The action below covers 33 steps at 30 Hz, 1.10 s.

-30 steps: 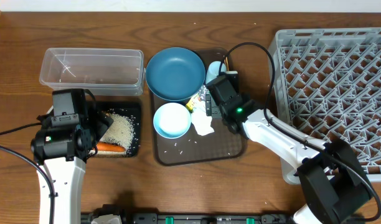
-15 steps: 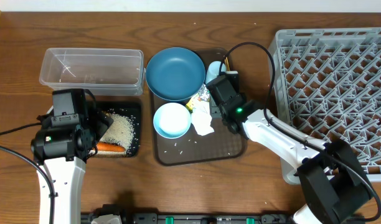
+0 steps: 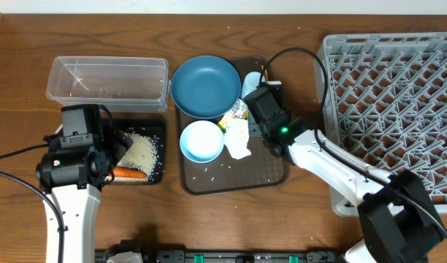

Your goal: Sort waste into correct bins and load items into the dishwasher rack

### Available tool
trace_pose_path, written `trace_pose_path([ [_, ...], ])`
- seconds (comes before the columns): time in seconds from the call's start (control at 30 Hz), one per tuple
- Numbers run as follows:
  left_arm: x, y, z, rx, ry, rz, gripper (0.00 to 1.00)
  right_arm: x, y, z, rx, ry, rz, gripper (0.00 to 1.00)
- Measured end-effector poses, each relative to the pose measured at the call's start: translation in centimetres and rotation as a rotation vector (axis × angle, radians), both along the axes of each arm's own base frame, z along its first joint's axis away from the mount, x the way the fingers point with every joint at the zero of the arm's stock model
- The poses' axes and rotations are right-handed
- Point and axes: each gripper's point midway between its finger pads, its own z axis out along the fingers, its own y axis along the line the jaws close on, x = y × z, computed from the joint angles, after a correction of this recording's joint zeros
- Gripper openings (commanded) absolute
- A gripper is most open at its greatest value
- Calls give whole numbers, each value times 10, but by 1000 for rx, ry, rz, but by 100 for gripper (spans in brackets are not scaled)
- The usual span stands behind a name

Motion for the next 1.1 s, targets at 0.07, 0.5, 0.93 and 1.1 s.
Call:
trace_pose_path([
  [0.07, 0, 0, 0, 0, 0, 0, 98, 0, 0, 3, 3, -3, 0, 40],
  [0.5, 0, 0, 0, 0, 0, 0, 98, -11, -8, 49, 37, -62, 8, 38],
  [0.93, 0, 0, 0, 0, 0, 0, 98, -19, -14, 90, 72, -134, 27, 76],
  [1.1, 0, 0, 0, 0, 0, 0, 98, -19, -12, 78, 59, -105, 33, 77],
])
